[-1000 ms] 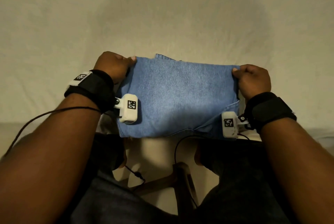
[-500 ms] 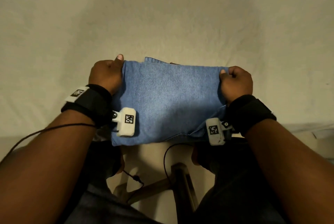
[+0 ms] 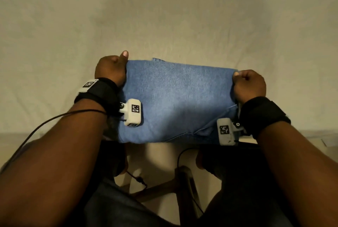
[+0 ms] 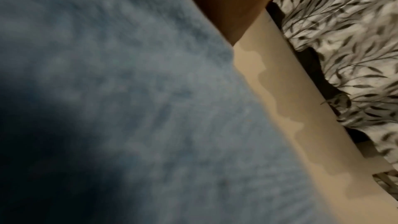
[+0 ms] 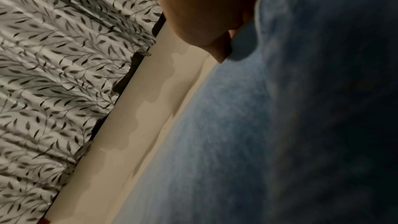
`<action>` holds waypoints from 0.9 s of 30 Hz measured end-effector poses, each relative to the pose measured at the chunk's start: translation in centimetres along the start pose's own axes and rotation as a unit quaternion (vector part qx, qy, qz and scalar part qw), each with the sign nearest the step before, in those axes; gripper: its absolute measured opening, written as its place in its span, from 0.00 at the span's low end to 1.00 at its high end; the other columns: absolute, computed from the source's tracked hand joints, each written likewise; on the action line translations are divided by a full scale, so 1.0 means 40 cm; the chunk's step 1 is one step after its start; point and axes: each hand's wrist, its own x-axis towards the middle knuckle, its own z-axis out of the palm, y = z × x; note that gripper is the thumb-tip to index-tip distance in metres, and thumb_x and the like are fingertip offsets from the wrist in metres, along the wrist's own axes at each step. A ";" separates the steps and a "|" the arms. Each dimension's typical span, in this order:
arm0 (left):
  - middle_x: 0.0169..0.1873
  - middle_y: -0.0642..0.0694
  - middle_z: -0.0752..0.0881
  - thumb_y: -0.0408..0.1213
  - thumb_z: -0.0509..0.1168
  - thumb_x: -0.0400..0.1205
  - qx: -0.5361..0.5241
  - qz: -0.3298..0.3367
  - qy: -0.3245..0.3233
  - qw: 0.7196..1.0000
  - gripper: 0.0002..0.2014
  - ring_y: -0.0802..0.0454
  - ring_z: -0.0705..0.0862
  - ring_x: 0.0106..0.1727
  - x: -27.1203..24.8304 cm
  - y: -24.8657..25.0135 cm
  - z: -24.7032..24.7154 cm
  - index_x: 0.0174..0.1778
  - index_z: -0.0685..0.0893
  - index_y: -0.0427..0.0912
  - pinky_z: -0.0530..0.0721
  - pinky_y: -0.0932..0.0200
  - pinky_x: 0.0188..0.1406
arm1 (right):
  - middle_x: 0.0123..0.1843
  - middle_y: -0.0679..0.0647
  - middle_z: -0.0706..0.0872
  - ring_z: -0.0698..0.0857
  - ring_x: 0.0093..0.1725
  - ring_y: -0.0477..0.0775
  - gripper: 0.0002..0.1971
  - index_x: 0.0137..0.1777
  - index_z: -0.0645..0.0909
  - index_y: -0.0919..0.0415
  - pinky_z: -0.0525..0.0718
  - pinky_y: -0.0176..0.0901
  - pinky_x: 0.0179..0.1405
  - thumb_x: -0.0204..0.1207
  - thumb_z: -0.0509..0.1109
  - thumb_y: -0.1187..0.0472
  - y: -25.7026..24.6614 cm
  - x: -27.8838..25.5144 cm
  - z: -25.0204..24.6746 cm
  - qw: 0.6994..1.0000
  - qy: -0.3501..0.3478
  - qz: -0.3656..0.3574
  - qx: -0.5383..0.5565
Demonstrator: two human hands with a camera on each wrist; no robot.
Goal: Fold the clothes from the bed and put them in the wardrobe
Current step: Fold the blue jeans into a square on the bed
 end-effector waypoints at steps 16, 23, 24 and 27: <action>0.88 0.51 0.32 0.87 0.67 0.44 0.328 0.253 -0.180 0.892 0.78 0.40 0.30 0.88 -0.197 0.048 0.160 0.87 0.36 0.65 0.35 0.22 0.81 | 0.92 0.48 0.45 0.42 0.90 0.62 0.73 0.89 0.45 0.39 0.40 0.86 0.77 0.43 0.59 0.06 0.032 -0.134 0.167 0.887 -0.120 -0.277 -0.350; 0.87 0.62 0.33 0.79 0.77 0.40 0.182 0.105 -0.186 0.960 0.80 0.38 0.33 0.88 -0.112 -0.019 0.085 0.84 0.35 0.72 0.37 0.19 0.80 | 0.89 0.38 0.32 0.37 0.89 0.55 0.72 0.82 0.31 0.25 0.42 0.81 0.81 0.40 0.68 0.10 0.049 -0.048 0.105 0.937 -0.207 -0.128 -0.251; 0.87 0.62 0.33 0.78 0.77 0.40 0.182 0.107 -0.187 0.959 0.80 0.38 0.33 0.88 -0.111 -0.021 0.089 0.84 0.34 0.71 0.36 0.19 0.80 | 0.89 0.38 0.31 0.36 0.89 0.54 0.72 0.82 0.31 0.25 0.41 0.81 0.82 0.40 0.69 0.10 0.053 -0.045 0.107 0.937 -0.214 -0.127 -0.247; 0.87 0.62 0.33 0.77 0.79 0.42 0.179 0.110 -0.182 0.961 0.80 0.38 0.32 0.88 -0.108 -0.016 0.097 0.84 0.34 0.71 0.36 0.19 0.79 | 0.88 0.38 0.31 0.34 0.89 0.55 0.73 0.82 0.31 0.26 0.39 0.82 0.80 0.40 0.70 0.11 0.052 -0.038 0.107 0.933 -0.225 -0.130 -0.248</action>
